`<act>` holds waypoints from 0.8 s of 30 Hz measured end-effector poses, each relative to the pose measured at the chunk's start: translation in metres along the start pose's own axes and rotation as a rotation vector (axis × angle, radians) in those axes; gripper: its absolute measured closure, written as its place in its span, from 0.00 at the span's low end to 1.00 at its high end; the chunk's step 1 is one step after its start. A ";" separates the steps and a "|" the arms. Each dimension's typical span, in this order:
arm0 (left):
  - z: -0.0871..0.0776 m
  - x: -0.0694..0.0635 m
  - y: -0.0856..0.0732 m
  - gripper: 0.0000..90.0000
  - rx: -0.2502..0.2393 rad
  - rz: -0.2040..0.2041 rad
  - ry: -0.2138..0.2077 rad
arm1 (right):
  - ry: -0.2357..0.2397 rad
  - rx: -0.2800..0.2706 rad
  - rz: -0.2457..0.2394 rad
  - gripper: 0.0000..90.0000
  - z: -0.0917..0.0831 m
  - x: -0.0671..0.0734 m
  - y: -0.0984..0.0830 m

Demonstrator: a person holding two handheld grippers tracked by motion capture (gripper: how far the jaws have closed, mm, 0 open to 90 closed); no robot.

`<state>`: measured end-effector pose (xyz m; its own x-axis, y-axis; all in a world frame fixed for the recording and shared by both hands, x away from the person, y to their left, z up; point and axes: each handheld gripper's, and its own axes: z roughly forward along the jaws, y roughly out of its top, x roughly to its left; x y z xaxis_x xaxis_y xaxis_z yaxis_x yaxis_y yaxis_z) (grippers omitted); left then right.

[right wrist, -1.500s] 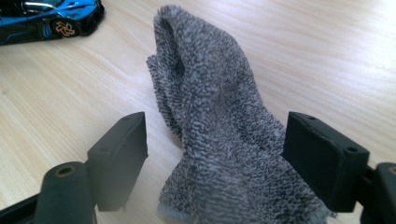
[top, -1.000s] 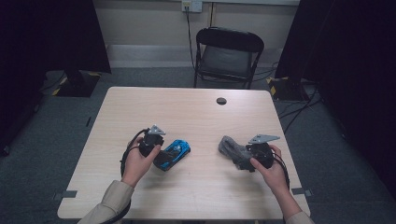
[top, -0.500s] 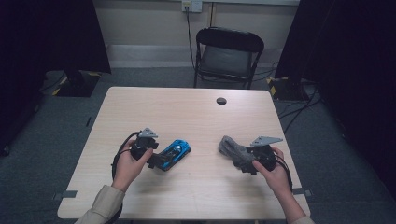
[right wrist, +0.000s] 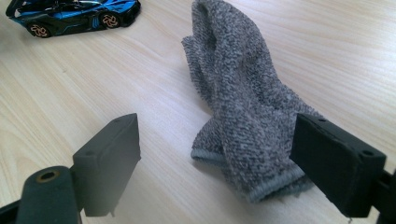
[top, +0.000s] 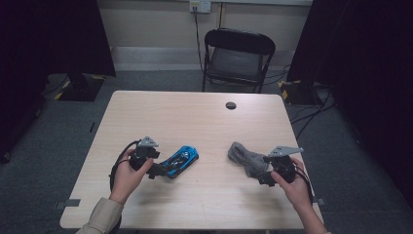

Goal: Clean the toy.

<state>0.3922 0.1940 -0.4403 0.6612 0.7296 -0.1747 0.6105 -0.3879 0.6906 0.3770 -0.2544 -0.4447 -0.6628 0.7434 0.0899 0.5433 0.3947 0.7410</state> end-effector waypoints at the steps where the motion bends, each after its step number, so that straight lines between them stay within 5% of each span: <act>1: 0.000 0.000 -0.001 0.19 -0.002 -0.003 -0.004 | 0.000 -0.001 0.003 0.17 -0.001 0.000 -0.002; 24: -0.019 0.012 -0.029 0.19 -0.015 -0.012 -0.002 | -0.017 -0.003 0.032 0.17 -0.019 -0.011 -0.032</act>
<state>0.3743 0.2252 -0.4491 0.6548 0.7330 -0.1843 0.6118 -0.3708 0.6987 0.3570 -0.2850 -0.4568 -0.6360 0.7648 0.1025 0.5625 0.3686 0.7401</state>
